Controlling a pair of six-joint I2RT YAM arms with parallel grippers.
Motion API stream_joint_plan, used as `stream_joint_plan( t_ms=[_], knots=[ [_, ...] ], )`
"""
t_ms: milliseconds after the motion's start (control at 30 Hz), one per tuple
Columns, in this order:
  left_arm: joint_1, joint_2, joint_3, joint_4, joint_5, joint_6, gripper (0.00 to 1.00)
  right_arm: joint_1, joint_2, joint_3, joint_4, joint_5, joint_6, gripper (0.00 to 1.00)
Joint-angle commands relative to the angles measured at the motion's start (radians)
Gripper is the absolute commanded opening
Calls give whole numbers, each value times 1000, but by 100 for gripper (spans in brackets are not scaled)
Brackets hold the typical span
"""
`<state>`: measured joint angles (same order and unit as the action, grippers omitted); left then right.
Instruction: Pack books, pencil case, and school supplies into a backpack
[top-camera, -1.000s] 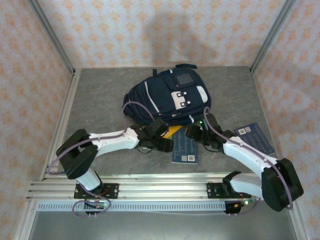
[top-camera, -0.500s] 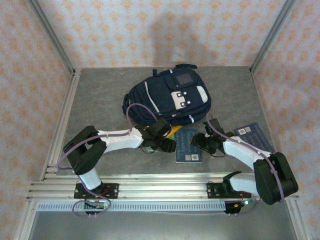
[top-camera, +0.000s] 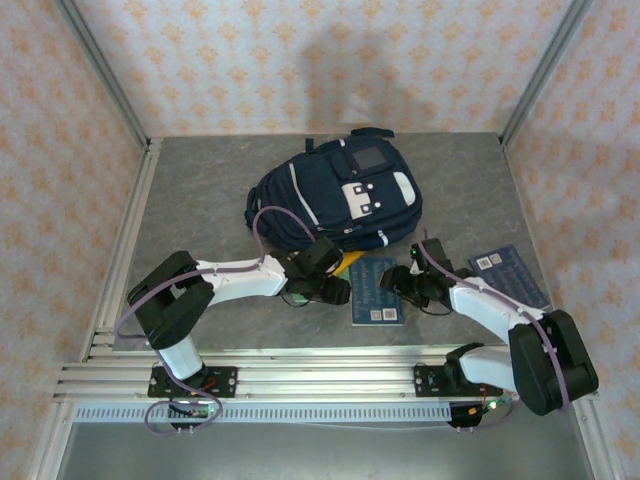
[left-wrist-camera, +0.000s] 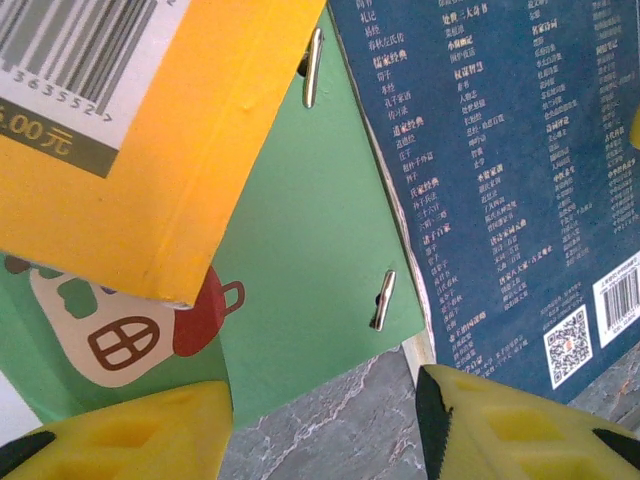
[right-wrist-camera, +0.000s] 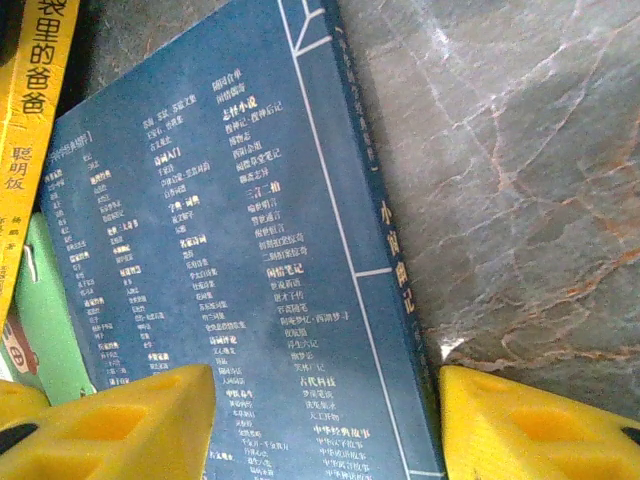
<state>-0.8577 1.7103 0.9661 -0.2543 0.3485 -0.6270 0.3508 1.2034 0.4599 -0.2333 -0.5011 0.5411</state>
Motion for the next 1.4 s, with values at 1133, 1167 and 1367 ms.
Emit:
stream_joint_plan(
  t_ms=[1133, 1167, 1367],
  knots=[
    [-5, 0, 0, -94, -93, 86, 48, 54, -85, -7, 112, -233, 106, 43],
    [-2, -11, -2, -95, -89, 84, 48, 54, -71, -9, 115, -226, 107, 39],
    [31, -89, -13, -107, -44, 63, 48, 53, -83, 1, 50, -167, 111, 0]
  ],
)
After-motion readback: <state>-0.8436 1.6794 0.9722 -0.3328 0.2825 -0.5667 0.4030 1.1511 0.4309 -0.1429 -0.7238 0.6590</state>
